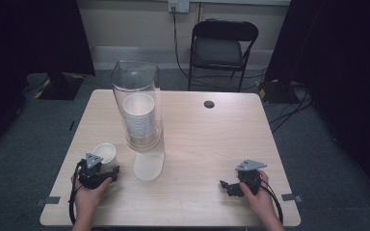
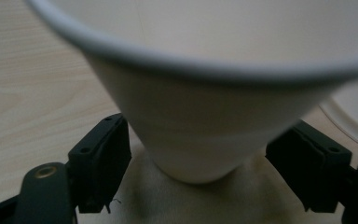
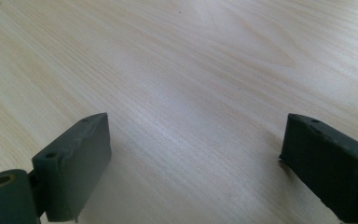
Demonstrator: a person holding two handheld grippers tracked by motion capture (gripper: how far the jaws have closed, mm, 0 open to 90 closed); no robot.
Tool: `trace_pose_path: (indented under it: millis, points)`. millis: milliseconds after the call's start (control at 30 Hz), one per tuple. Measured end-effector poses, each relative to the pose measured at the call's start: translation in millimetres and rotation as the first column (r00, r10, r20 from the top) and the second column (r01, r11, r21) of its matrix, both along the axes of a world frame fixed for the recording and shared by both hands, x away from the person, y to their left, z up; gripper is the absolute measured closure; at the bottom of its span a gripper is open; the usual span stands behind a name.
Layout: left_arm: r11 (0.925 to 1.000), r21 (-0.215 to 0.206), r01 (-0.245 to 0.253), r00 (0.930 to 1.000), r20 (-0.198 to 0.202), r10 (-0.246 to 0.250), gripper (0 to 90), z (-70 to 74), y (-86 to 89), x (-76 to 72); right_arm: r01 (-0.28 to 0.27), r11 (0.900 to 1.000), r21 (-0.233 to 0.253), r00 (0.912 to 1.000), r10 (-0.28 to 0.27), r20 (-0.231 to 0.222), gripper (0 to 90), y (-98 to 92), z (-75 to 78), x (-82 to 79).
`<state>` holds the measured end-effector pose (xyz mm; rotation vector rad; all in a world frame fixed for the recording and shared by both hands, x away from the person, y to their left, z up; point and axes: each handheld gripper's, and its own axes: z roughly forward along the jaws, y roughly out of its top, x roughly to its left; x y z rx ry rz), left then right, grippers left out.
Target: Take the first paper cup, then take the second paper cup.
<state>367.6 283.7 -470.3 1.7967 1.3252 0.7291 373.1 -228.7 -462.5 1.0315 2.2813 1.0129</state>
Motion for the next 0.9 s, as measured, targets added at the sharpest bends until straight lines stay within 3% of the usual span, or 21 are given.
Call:
trace_pose_path:
  millis: [133, 300, 367, 467, 500, 567, 633, 700, 767, 833, 900]
  points:
    - [0.9986, 0.007, 0.052, 0.9986, -0.009, -0.052, 17.9, -1.5, 1.0, -13.0, 0.0, 1.0, 0.0, 1.0, 0.0, 0.0, 7.5, 0.0, 0.0, 0.0]
    - [0.9909, 0.006, 0.135, 0.9908, 0.012, -0.135, 16.2, -2.4, -5.4, -29.9, 0.001, 1.0, 0.0, 1.0, -0.001, 0.0, 7.5, 0.0, 0.0, 0.0]
    - [0.9828, 0.04, 0.18, 0.9834, 0.01, -0.181, 16.5, -1.6, -10.8, -36.4, -0.001, 1.0, 0.0, 1.0, 0.001, 0.001, 7.5, 0.0, 0.0, 0.1]
    - [0.9731, 0.028, 0.229, 0.9735, 0.0, -0.229, 16.2, -2.2, -19.5, -47.2, -0.001, 1.0, 0.001, 1.0, 0.001, 0.0, 7.5, 0.0, -0.1, 0.0]
    - [0.9738, 0.025, 0.226, 0.9741, 0.009, -0.226, 16.0, -2.8, -22.7, -50.3, -0.002, 1.0, 0.001, 1.0, 0.002, 0.001, 7.5, 0.0, -0.1, 0.1]
    - [0.9668, 0.04, 0.252, 0.9674, 0.01, -0.253, 16.1, -2.7, -29.1, -54.5, 0.0, 1.0, 0.0, 1.0, 0.0, 0.0, 7.5, 0.0, 0.0, 0.0]
    - [0.9558, 0.052, 0.289, 0.9568, 0.014, -0.29, 16.1, -1.4, -37.3, -55.5, -0.001, 1.0, 0.0, 1.0, 0.001, 0.001, 7.5, 0.0, 0.0, 0.1]
    - [0.9468, 0.036, 0.32, 0.9461, 0.041, -0.321, 16.1, -0.3, -46.8, -53.8, 0.0, 1.0, 0.0, 1.0, 0.0, 0.0, 7.5, 0.0, 0.0, 0.0]
    - [0.9277, 0.052, 0.37, 0.9264, 0.057, -0.372, 16.1, 2.6, -55.2, -50.6, -0.001, 1.0, 0.0, 1.0, 0.001, 0.001, 7.5, 0.0, 0.0, 0.1]
    - [0.9027, 0.044, 0.428, 0.9012, 0.054, -0.43, 16.1, 4.4, -63.8, -46.2, -0.002, 1.0, 0.001, 1.0, 0.002, 0.001, 7.5, 0.1, -0.1, 0.1]
    - [0.8857, 0.037, 0.463, 0.8836, 0.061, -0.464, 16.2, 5.9, -71.0, -40.9, 0.008, 1.0, 0.001, 1.0, -0.008, 0.001, 7.6, 0.2, 0.0, -0.8]
